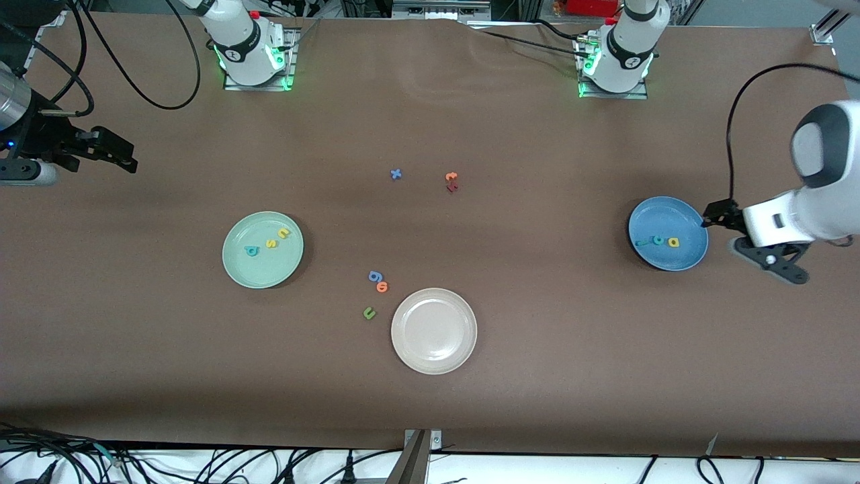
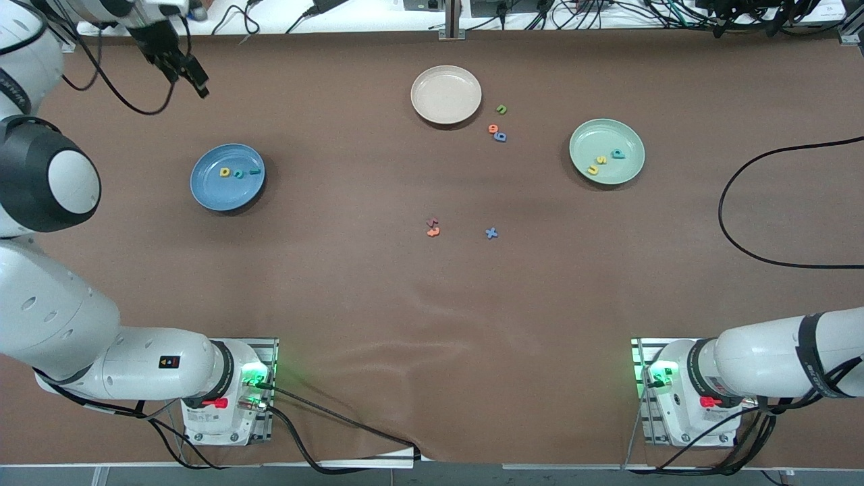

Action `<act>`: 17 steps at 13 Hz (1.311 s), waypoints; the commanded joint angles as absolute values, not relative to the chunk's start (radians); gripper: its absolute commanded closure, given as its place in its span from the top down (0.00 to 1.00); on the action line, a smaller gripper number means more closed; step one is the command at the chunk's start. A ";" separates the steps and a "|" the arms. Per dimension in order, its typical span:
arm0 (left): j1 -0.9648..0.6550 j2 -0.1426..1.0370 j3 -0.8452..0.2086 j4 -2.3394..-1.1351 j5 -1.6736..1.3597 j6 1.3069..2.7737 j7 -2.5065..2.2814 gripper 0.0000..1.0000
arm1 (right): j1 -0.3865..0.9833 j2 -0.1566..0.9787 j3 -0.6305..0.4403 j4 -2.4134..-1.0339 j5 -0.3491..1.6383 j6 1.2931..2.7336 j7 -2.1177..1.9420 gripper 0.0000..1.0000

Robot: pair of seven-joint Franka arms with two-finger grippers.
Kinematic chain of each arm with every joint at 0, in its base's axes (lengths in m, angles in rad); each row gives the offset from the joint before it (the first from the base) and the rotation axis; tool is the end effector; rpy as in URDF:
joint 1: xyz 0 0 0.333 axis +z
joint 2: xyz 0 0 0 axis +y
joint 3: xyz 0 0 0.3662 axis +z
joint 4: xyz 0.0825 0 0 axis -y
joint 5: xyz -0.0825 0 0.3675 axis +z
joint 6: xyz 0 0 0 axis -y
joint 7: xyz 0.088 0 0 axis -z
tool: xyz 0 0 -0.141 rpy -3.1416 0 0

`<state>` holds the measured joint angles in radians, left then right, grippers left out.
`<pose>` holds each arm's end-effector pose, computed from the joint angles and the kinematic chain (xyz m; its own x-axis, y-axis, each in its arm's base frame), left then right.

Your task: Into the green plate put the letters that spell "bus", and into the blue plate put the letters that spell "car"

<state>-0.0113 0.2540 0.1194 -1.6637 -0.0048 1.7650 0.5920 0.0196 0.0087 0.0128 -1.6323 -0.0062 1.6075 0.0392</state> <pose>0.6080 0.0590 0.4676 0.8744 -0.4648 -0.1389 -0.4607 -0.8854 0.0628 0.5410 0.0167 0.6111 0.9994 -0.0066 -0.0332 -0.0063 -1.0000 0.0074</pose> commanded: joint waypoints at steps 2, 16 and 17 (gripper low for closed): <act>-0.009 0.186 0.127 -1.530 -0.018 1.677 0.526 1.00 | 0.020 0.017 0.015 -1.609 0.008 1.592 0.043 1.00; -0.003 0.129 0.109 -1.503 -0.092 1.602 0.181 1.00 | 0.020 0.020 0.014 -1.609 0.008 1.601 0.028 1.00; -0.006 0.133 0.107 -1.511 -0.094 1.603 0.161 1.00 | 0.020 0.020 0.015 -1.609 0.008 1.601 0.028 1.00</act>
<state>-0.0103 0.1404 0.1160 -1.4878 -0.0700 1.6119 0.2006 0.0201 0.0089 0.0136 -1.6322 -0.0056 1.6081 0.0379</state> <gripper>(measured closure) 0.000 0.000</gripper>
